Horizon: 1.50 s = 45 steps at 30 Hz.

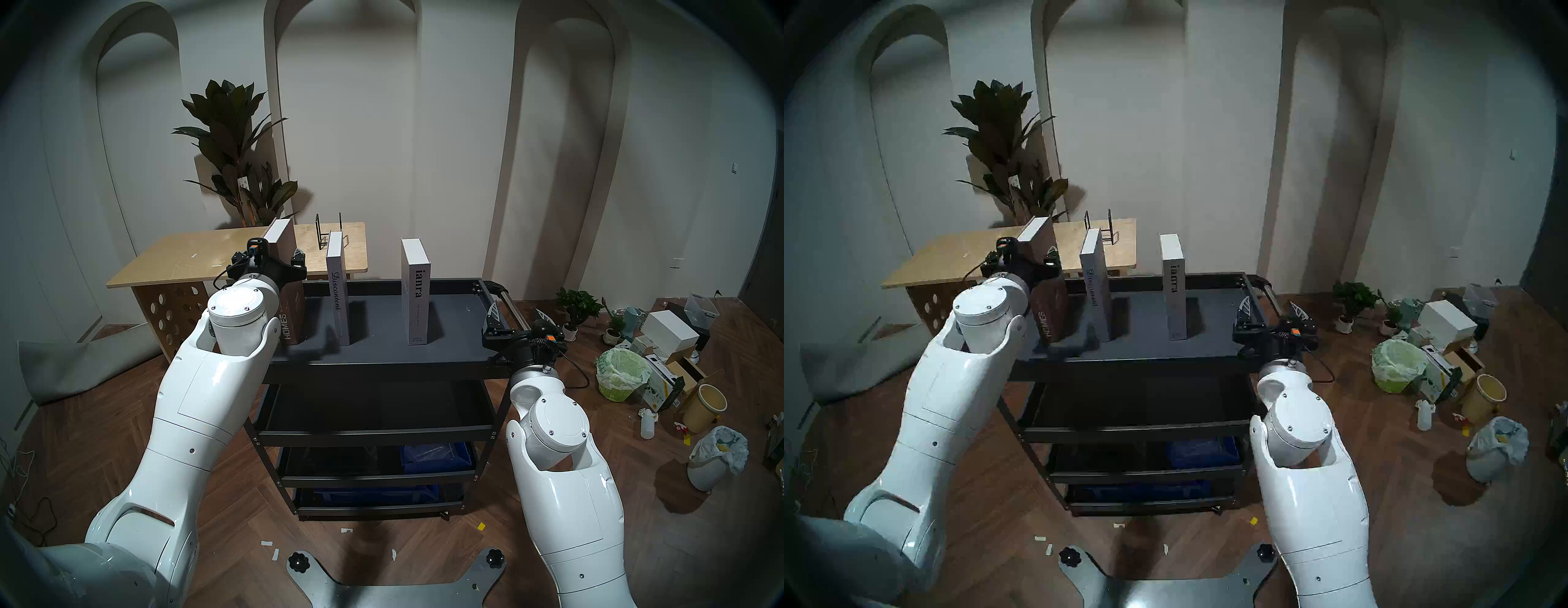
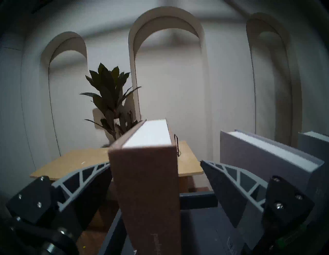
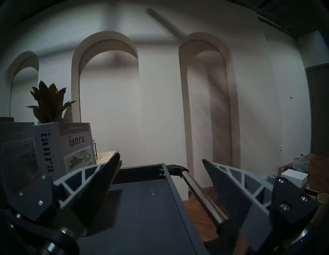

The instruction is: Sort the books onto the shelf by size, largest to the left

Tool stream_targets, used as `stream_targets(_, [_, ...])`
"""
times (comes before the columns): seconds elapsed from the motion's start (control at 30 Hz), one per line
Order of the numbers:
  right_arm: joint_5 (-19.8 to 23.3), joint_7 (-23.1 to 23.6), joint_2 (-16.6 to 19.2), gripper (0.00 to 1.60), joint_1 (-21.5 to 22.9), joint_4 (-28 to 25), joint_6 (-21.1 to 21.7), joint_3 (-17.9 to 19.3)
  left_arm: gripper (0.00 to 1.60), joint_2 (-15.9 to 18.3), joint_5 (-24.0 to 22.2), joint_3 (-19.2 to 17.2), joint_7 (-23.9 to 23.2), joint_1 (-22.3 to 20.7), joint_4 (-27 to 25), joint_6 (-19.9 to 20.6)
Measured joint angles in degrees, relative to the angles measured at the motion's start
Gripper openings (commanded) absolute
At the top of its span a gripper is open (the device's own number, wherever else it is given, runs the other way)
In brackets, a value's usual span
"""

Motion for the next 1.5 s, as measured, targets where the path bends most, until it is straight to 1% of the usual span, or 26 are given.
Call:
stream_targets(0.17, [0.09,0.50,-0.01,1.60,0.18,0.19,0.23,-0.60,1.60,0.30,0.01,-0.89,0.01,1.00,-3.69,-2.81])
stream_targets(0.3, [0.21,1.31,-0.04,1.60,0.38,0.26,0.33,-1.83,1.60,0.64,0.40,-1.87,0.32,1.37,-6.48,-5.41])
stream_targets(0.43, [0.25,2.62,-0.24,1.60,0.87,0.27,0.41,-4.52,1.60,1.15,0.91,-3.77,1.39,1.95,-10.11,-7.92])
stream_targets(0.5, [0.25,3.28,-0.43,1.60,1.17,0.27,0.47,-6.01,1.60,1.43,1.10,-4.76,1.94,2.56,-11.75,-8.75])
stream_targets(0.57, [0.25,3.52,-0.52,1.60,1.29,0.27,0.50,-6.60,1.60,1.53,1.17,-5.16,2.16,2.88,-12.36,-8.99])
stream_targets(0.7, [0.21,4.51,-0.90,1.60,2.49,0.30,0.88,-10.86,1.60,2.19,1.55,-7.95,3.90,5.61,-16.32,-9.87])
stream_targets(0.77, [0.16,4.51,-0.98,1.60,2.78,0.34,1.01,-11.51,1.60,2.29,1.60,-8.51,4.23,6.19,-17.01,-9.93])
stream_targets(0.83, [0.00,4.45,-1.24,1.60,3.53,0.52,1.41,-12.64,1.60,2.51,1.66,-9.82,5.01,7.58,-18.58,-9.97])
stream_targets(0.87, [-0.21,4.00,-1.55,1.60,4.38,0.83,1.88,-13.11,1.60,2.66,1.67,-11.10,5.70,8.97,-20.03,-9.92])
stream_targets(0.93, [-0.41,3.41,-1.89,1.60,5.30,1.29,2.36,-13.20,1.60,2.73,1.60,-12.24,6.32,10.34,-21.41,-9.70])
stream_targets(1.03, [-0.74,2.59,-2.38,1.60,6.73,2.24,2.90,-13.09,1.60,2.76,1.37,-13.72,7.10,12.38,-23.40,-8.80])
stream_targets(1.17, [-1.37,1.22,-3.22,1.60,9.52,5.26,3.53,-12.81,1.60,2.73,0.02,-15.89,8.12,16.17,-26.93,-6.07])
stream_targets(1.33, [-1.79,0.30,-3.93,1.60,12.08,8.38,3.48,-13.03,1.60,2.64,-1.24,-17.16,8.83,18.81,-28.62,-3.77])
stream_targets(1.5, [-1.81,-0.12,-4.77,1.60,14.82,11.79,3.22,-13.49,1.60,2.62,-2.24,-18.04,9.48,20.46,-29.45,-2.00])
